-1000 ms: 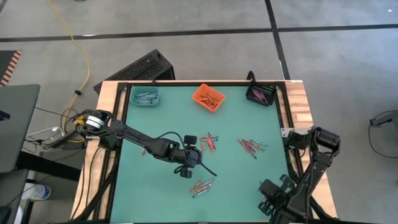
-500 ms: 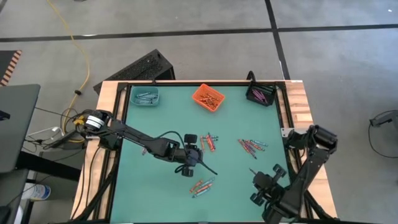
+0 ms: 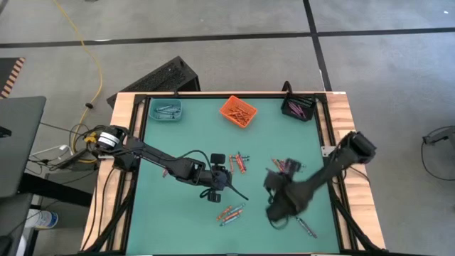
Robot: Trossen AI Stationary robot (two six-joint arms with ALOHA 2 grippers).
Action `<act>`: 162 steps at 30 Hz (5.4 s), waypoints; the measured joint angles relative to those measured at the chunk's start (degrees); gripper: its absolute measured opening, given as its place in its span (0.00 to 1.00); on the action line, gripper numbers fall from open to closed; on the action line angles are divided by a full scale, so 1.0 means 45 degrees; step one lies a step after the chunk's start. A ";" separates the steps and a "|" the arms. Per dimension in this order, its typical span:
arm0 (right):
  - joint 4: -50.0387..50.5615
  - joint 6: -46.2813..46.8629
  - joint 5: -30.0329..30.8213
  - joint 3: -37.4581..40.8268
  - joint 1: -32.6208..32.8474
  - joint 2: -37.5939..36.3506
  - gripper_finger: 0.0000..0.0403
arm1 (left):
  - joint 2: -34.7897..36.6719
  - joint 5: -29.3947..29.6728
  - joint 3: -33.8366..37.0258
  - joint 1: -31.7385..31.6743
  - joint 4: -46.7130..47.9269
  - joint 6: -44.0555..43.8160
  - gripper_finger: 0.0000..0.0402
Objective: Sort crayons
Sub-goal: Put the violet crayon into the black bin
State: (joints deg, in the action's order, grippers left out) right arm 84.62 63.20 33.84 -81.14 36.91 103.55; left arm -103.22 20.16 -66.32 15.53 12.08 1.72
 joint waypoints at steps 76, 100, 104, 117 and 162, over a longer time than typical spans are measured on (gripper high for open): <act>-0.8661 -1.8552 -0.5919 0.5678 -2.1853 -0.5430 0.09 | 0.0000 -0.0019 0.0000 0.0000 0.0005 -0.0005 0.28; -0.8642 -1.7931 -0.5880 0.5678 -2.1701 -0.5430 0.22 | 0.0000 -0.0015 0.0000 0.0002 0.0007 -0.0005 0.28; -0.7962 -1.7594 -0.6694 0.5678 -2.1134 -0.5430 0.22 | 0.0000 -0.0015 0.0000 0.0005 0.0005 -0.0005 0.28; -0.4274 -1.5851 -1.1038 0.5678 -1.4155 -0.5727 0.22 | 0.0000 -0.0015 0.0000 0.0005 0.0005 -0.0001 0.28; -0.9913 0.0489 -0.6158 0.5673 0.4488 -0.3979 0.22 | 0.0000 -0.0015 -0.0005 0.0001 0.0010 -0.0004 0.28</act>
State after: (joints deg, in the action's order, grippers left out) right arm 40.02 65.40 6.12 -55.61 57.11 85.64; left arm -103.22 20.10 -66.35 15.53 12.12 1.70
